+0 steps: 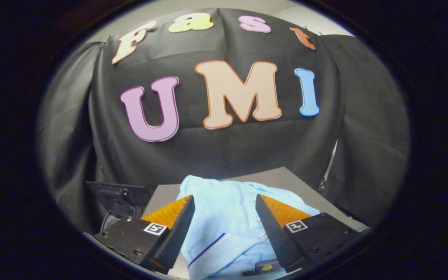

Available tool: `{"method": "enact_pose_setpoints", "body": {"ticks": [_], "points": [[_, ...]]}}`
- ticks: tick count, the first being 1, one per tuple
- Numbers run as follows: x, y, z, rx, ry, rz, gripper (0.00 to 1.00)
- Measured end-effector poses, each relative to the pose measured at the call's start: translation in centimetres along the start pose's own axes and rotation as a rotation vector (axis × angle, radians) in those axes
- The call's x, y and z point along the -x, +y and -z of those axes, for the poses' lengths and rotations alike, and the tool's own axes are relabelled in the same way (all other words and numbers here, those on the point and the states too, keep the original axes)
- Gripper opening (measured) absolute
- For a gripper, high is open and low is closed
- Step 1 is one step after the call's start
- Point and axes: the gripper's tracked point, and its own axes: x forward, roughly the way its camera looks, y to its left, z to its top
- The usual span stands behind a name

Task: Put the clothes into the washing machine and then close the washing machine lid.

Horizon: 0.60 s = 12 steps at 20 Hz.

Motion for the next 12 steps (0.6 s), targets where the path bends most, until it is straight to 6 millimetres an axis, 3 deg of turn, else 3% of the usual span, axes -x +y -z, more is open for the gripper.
{"method": "enact_pose_setpoints", "body": {"ticks": [3, 6, 11, 12], "points": [[-1.8, -2.7, 2.2, 0.168, 0.107, 0.113, 0.96], [-2.9, -2.5, 3.7, 0.22, 0.19, 0.106, 0.98], [-3.3, -2.1, 4.9, -0.002, 0.212, 0.051, 0.7], [-3.2, -2.2, 4.6, -0.013, 0.179, 0.056, 0.55]]}}
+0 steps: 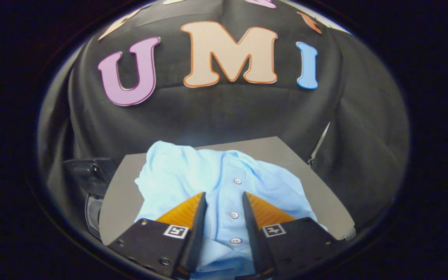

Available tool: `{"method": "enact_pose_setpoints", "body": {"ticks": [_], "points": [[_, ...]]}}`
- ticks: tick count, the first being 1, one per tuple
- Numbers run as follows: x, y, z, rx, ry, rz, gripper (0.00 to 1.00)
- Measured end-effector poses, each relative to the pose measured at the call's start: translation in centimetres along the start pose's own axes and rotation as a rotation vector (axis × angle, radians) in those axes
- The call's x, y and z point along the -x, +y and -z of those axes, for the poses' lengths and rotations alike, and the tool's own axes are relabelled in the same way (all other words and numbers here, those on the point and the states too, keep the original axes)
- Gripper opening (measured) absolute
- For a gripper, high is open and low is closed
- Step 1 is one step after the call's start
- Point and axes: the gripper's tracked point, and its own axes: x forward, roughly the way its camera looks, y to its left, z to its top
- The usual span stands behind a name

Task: Put the clothes into the washing machine and then close the washing machine lid.

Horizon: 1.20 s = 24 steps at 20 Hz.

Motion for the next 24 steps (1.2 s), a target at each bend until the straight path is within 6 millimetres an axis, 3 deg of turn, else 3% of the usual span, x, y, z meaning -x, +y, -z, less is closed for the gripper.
{"method": "enact_pose_setpoints", "body": {"ticks": [2, 4, 6, 12, 16, 19, 24], "points": [[0.3, -0.2, 0.2, -0.016, -0.034, 0.002, 0.29], [0.6, -0.3, 0.1, -0.035, -0.064, 0.013, 0.14], [1.2, -0.4, 0.2, -0.071, -0.08, 0.029, 0.06], [5.6, 0.8, -4.6, -0.047, -0.214, 0.035, 0.03], [9.0, 3.5, -7.8, -0.012, -0.278, 0.003, 0.03], [11.0, 6.4, -9.0, 0.002, -0.3, -0.027, 0.03], [12.7, 13.7, -9.3, 0.028, -0.321, -0.125, 0.03]]}}
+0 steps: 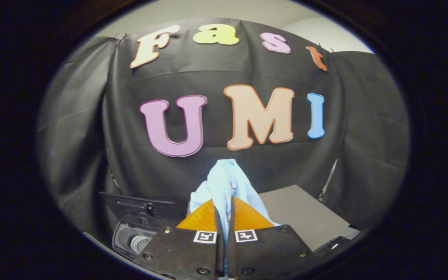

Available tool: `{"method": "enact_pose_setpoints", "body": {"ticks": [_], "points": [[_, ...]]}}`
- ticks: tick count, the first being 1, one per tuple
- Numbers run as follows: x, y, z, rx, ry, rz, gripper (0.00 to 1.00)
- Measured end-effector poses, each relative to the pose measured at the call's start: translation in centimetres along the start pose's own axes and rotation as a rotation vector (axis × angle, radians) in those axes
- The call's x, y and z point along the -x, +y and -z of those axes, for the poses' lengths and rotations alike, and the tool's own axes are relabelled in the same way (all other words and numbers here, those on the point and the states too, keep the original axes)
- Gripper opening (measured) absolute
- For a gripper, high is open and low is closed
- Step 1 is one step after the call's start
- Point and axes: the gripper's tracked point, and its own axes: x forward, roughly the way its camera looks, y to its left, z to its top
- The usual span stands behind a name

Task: Put the clothes into the washing machine and then close the washing machine lid.

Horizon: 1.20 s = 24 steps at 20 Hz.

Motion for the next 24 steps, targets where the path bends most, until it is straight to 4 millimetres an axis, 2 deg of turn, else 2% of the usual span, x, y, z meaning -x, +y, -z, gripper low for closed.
{"method": "enact_pose_setpoints", "body": {"ticks": [5, 11, 19, 21, 24], "points": [[-0.1, 8.4, 1.9, 0.014, 0.028, -0.108, 0.03], [-0.9, 16.0, 5.0, -0.004, 0.069, -0.185, 0.03], [-2.6, 23.2, 10.1, 0.024, 0.118, -0.257, 0.03], [-3.7, 24.4, 12.2, 0.045, 0.14, -0.264, 0.03], [-5.0, 26.0, 16.7, 0.08, 0.2, -0.271, 0.03]]}}
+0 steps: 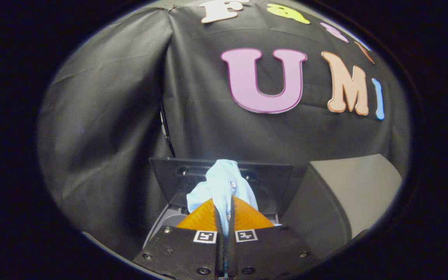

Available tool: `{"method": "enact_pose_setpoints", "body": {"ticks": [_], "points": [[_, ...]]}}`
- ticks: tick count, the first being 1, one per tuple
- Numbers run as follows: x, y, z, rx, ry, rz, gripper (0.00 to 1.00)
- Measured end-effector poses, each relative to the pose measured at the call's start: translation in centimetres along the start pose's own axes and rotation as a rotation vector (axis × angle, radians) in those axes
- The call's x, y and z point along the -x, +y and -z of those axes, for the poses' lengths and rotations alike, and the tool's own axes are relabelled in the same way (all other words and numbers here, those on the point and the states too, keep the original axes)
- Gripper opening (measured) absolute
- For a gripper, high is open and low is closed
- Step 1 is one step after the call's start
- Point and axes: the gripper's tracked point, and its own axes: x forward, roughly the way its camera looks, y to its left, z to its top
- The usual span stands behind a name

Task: Put the clothes into the washing machine and then close the washing machine lid.

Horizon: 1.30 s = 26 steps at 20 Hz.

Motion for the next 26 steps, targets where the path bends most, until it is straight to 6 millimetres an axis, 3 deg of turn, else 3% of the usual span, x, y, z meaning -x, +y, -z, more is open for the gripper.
{"method": "enact_pose_setpoints", "body": {"ticks": [8, 12, 19, 26], "points": [[-5.6, -0.4, 9.3, 0.0, 0.152, 0.006, 0.03], [-6.9, 0.1, 13.6, 0.02, 0.217, -0.001, 0.04], [-9.1, 2.0, 18.2, 0.048, 0.285, -0.03, 0.04], [-9.7, 2.1, 20.0, 0.046, 0.337, -0.039, 0.05]]}}
